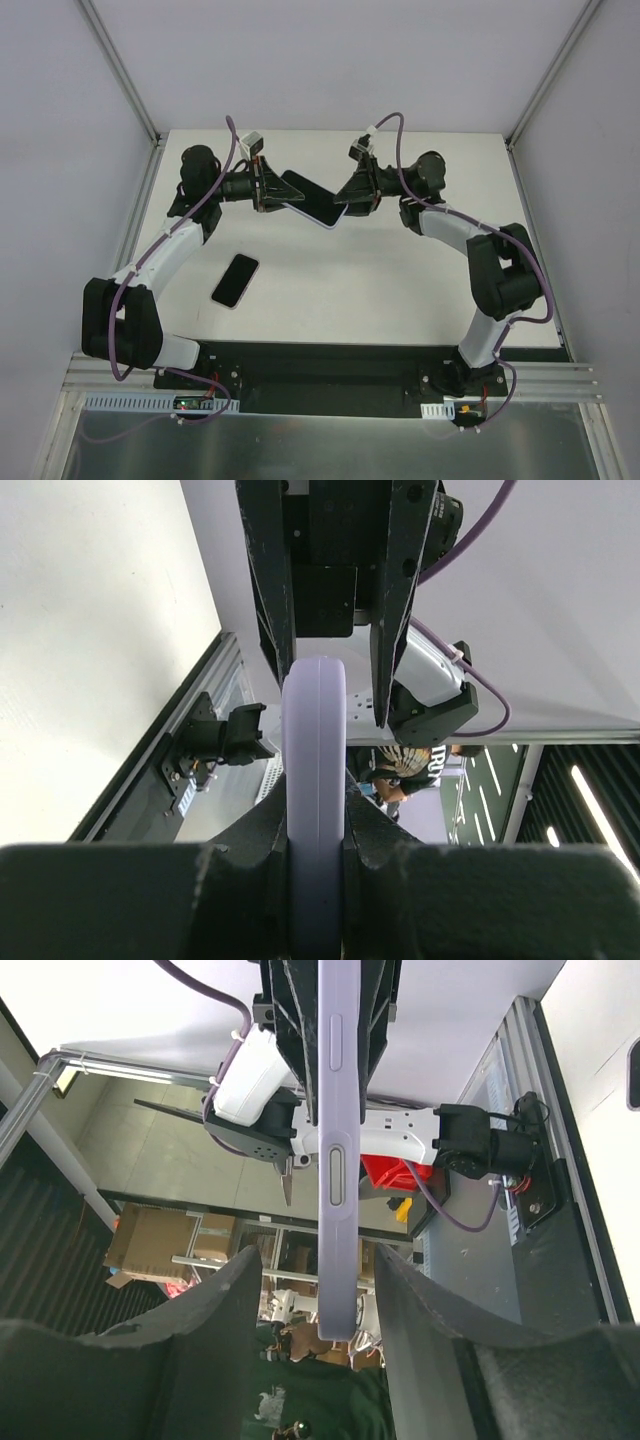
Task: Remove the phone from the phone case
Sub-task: Remove the phone case from the phone.
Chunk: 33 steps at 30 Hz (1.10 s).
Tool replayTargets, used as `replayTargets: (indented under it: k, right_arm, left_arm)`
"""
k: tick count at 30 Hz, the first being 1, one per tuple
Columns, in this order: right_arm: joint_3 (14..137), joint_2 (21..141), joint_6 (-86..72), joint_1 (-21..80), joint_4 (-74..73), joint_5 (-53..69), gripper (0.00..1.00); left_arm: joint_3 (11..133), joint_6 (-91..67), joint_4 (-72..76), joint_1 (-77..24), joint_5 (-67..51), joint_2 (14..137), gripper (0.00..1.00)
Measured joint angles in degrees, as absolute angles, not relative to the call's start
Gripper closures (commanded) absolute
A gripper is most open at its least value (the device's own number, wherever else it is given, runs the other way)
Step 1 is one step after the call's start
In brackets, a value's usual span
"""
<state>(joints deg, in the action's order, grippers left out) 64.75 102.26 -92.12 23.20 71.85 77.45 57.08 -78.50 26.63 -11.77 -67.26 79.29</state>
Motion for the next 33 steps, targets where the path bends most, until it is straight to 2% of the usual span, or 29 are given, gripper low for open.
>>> replayTargets:
  k: [1,3,7,8,14,15,18,19,27,33]
  right_arm:
    - [64.7,102.3,-92.2,23.4,71.9,77.5,0.51]
    - [64.6,102.3,-92.4,23.9,72.2,77.6,0.64]
    - [64.6,102.3,-92.6,24.4,72.9,77.9,0.94]
    - [64.6,102.3,-92.5,24.4,72.9,78.1,0.98]
    - [63.6,102.3,-92.5,24.7,73.3,77.8,0.99]
    - [63.1,102.3,-92.5,24.7,73.4,77.4,0.99]
    - [60.8,102.0,-92.4,24.9,74.1,75.2,0.98]
    - [59.7,101.8,-92.4,25.1,74.2,73.6,0.99]
    - [53.5,99.6,-90.5,26.3,73.6,63.9,0.99]
    - [49.8,93.7,-80.9,26.2,67.2,58.2,0.99]
  left_arm:
    - [57.2,-78.3,26.6,-11.8,-67.3,79.3,1.00]
    - [57.5,-78.1,26.5,-11.8,-67.3,79.3,1.00]
    - [58.1,-77.7,26.1,-11.8,-67.5,79.3,1.00]
    - [58.3,-77.7,26.0,-11.8,-67.5,79.3,1.00]
    - [58.8,-77.0,24.4,-11.8,-67.6,79.3,1.00]
    - [58.8,-76.8,23.9,-11.8,-67.6,79.3,0.87]
    - [58.8,-75.9,22.9,-11.8,-67.3,79.3,0.62]
    - [58.8,-75.8,22.9,-11.8,-66.9,79.3,0.50]
    - [55.9,-75.6,22.8,-11.8,-59.3,75.9,0.49]
    - [52.6,-76.0,23.2,-11.8,-53.9,71.0,0.49]
